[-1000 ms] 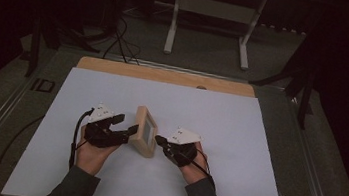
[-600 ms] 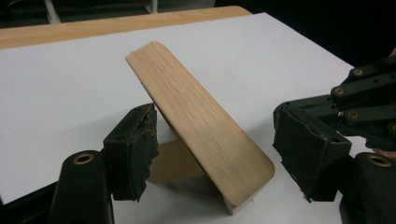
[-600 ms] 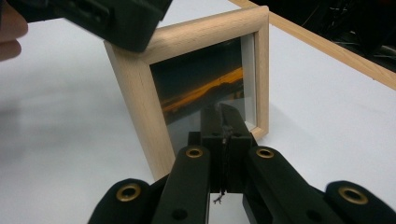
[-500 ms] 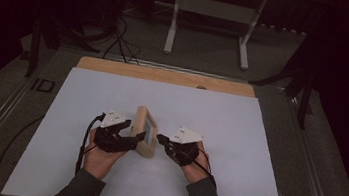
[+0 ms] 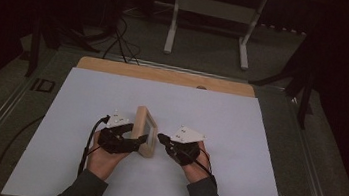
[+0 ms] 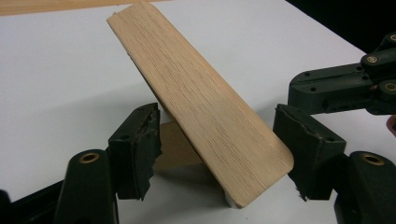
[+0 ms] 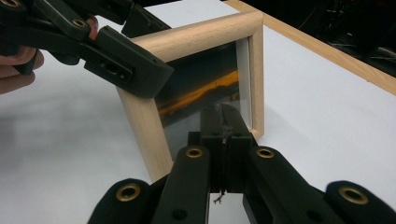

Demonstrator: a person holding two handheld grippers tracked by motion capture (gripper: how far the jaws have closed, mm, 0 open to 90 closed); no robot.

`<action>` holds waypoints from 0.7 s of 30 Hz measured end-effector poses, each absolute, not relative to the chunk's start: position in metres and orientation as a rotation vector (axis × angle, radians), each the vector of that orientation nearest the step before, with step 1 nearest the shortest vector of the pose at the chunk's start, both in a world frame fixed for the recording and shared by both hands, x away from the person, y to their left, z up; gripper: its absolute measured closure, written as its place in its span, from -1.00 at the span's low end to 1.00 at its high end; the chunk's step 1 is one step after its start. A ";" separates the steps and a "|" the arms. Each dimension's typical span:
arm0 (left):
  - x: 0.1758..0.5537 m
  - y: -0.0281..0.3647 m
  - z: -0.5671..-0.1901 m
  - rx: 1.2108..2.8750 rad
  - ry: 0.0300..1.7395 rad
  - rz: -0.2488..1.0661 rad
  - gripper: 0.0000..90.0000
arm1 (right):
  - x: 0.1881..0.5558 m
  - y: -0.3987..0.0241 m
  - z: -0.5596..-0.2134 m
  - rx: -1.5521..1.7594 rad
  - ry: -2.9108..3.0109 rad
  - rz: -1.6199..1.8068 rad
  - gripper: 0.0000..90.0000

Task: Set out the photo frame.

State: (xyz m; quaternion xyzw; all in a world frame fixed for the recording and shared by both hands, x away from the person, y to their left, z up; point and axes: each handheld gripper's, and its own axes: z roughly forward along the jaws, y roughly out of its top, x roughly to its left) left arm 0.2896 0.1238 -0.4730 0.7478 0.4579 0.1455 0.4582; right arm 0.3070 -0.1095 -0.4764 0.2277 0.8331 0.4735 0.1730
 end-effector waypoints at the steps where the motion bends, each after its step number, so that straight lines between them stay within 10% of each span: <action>1: 0.290 0.123 -0.473 1.842 1.128 0.358 -0.25 | 0.307 -0.109 -0.476 0.647 2.363 1.343 0.98; 21: 0.290 0.119 -0.475 1.862 1.136 0.334 -0.09 | 0.308 -0.112 -0.475 0.655 2.351 1.351 0.98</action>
